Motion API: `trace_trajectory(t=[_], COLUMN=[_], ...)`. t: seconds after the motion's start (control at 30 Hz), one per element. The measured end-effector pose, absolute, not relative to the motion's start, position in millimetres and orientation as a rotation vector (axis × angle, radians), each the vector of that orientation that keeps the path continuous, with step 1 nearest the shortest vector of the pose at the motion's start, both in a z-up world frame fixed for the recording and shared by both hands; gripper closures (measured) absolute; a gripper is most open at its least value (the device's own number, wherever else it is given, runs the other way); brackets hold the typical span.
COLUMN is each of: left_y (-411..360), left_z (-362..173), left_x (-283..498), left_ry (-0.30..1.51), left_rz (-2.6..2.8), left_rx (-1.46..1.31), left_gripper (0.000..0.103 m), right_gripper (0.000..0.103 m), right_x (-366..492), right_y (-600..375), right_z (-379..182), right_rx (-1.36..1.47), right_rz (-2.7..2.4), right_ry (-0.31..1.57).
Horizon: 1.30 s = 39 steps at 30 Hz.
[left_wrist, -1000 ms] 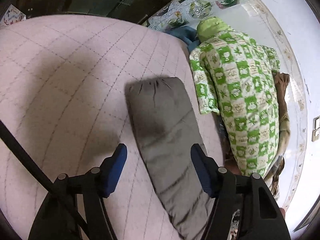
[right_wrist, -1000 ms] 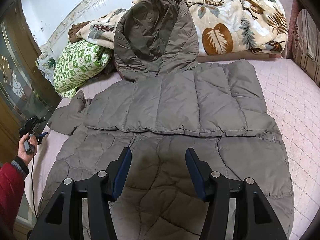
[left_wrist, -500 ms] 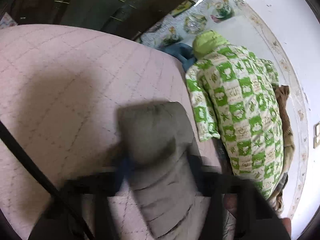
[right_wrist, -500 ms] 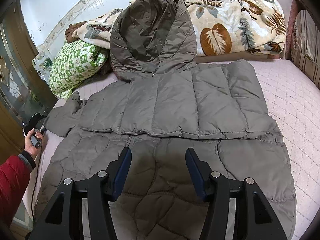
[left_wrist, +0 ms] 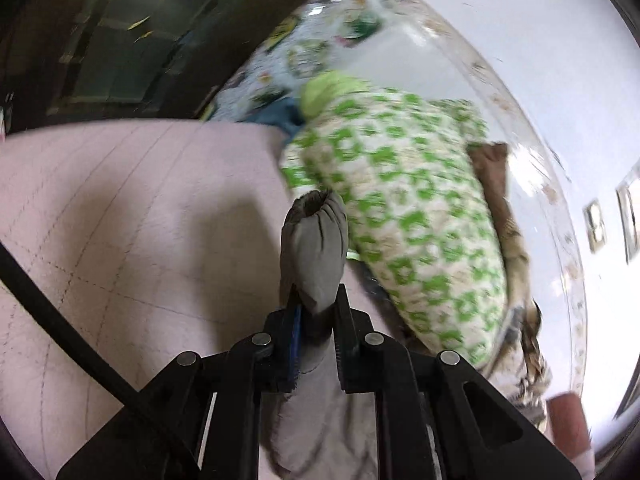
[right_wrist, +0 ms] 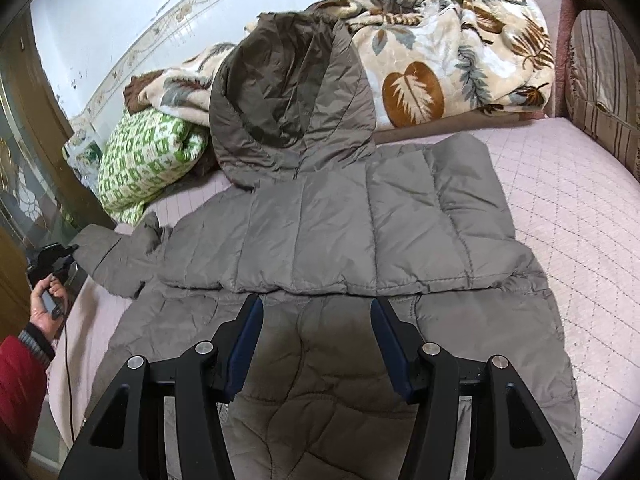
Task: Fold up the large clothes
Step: 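Carry the sleeve across the jacket chest with the left gripper and release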
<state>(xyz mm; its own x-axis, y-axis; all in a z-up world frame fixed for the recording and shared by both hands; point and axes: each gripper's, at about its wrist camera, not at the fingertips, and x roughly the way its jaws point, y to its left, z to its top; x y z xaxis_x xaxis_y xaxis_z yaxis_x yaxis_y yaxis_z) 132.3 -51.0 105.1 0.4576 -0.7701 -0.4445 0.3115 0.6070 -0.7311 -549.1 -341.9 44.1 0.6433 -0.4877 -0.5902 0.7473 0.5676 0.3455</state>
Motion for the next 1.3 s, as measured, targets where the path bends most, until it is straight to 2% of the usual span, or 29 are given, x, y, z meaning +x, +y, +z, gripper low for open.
trace_trajectory(t=[0.43,0.73,1.03,1.3], left_y=[-93.7,-140.4,-202.8,-258.8], left_z=[245.5,330.1,330.3,270.9], left_x=[14.0,-103.8,-215.7,-286.2], left_ry=[0.73,0.662,0.699,0.781], left_rz=[-0.93,-1.118,-1.272,-1.304], left_rx=[-0.46,-0.348,-0.238,-0.136], left_gripper=[0.09,0.09,0.09,0.09], right_gripper=[0.042,0.042,0.042,0.042], right_x=[-584.0,-615.0,-656.4,-690.6], right_y=[-352.7,-364.5,-379.7,-385.4], right_z=[59.0,62.0,61.7,61.5], right_rx=[0.65,0.674,0.752,0.801], right_rz=[-0.819,-0.863,-0.873,-0.884], right_ry=[0.365,0.303,0.215,0.161])
